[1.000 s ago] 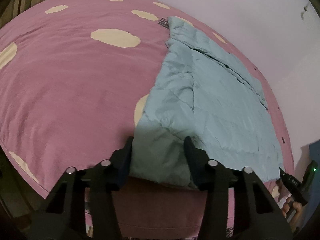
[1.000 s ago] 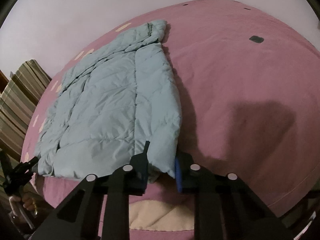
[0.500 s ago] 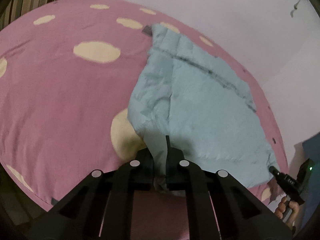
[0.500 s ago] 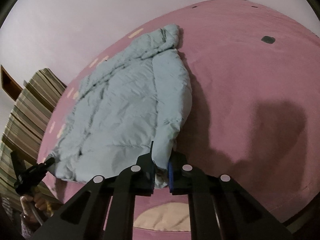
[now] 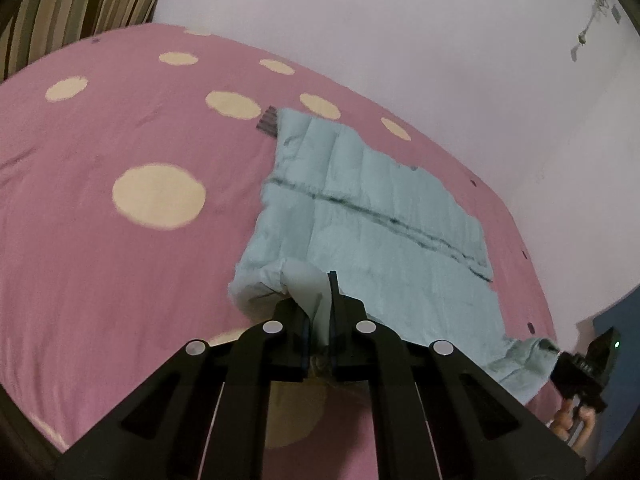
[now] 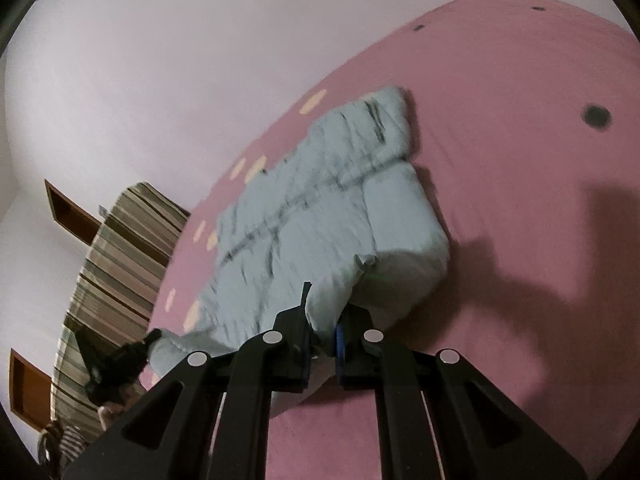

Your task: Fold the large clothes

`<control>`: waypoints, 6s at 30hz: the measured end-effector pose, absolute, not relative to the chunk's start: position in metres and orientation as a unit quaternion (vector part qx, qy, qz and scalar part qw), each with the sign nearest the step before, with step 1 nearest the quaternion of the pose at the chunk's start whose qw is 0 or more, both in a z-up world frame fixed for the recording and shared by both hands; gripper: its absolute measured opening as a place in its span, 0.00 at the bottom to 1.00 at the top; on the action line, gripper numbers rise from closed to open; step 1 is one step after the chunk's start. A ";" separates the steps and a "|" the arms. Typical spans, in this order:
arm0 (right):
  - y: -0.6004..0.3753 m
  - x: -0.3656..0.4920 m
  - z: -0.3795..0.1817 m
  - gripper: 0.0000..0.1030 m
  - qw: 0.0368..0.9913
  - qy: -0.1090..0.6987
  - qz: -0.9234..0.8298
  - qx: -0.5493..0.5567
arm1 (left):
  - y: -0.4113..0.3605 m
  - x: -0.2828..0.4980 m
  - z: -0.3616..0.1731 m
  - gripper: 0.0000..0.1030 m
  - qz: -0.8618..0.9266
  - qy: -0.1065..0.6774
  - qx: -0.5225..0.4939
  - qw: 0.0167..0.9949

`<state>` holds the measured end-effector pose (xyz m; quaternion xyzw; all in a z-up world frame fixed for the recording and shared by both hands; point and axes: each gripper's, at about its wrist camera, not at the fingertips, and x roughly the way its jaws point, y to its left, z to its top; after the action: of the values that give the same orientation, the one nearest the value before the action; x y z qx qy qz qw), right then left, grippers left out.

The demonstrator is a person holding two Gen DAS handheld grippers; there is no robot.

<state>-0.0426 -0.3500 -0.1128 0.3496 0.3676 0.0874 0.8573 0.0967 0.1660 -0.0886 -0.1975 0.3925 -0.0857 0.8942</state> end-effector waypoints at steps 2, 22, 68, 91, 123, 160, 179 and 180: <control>-0.352 -0.025 -0.107 0.08 0.861 0.364 0.087 0.345 | 0.164 0.109 -0.085 0.05 -0.085 0.388 -0.190 0.898; -0.367 0.146 -0.135 0.08 0.853 0.374 0.051 0.362 | 0.149 0.289 -0.109 0.05 -0.029 0.417 -0.140 0.898; -0.404 0.150 -0.137 0.43 0.862 0.368 0.025 0.348 | 0.197 0.304 -0.101 0.66 0.000 0.373 -0.181 0.910; -0.379 0.209 -0.145 0.55 0.887 0.429 0.067 0.159 | 0.177 0.327 -0.138 0.66 -0.098 0.412 -0.041 0.905; -0.376 0.213 -0.054 0.05 0.941 0.318 0.031 0.109 | 0.131 0.355 -0.045 0.02 -0.066 0.311 0.013 0.948; -0.357 0.333 -0.133 0.08 0.898 0.417 -0.040 0.133 | 0.111 0.438 -0.130 0.28 0.036 0.400 0.010 0.916; -0.266 0.357 -0.182 0.34 0.887 0.446 0.013 0.119 | -0.011 0.434 -0.179 0.47 -0.027 0.419 0.014 0.908; -0.265 0.358 -0.185 0.34 0.887 0.447 0.013 0.115 | -0.014 0.436 -0.185 0.47 -0.024 0.418 0.024 0.908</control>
<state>0.3581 -0.2646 -0.1855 0.1152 0.4473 0.0127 0.8868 0.4355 -0.0144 -0.1849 0.0235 0.4182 -0.0242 0.9077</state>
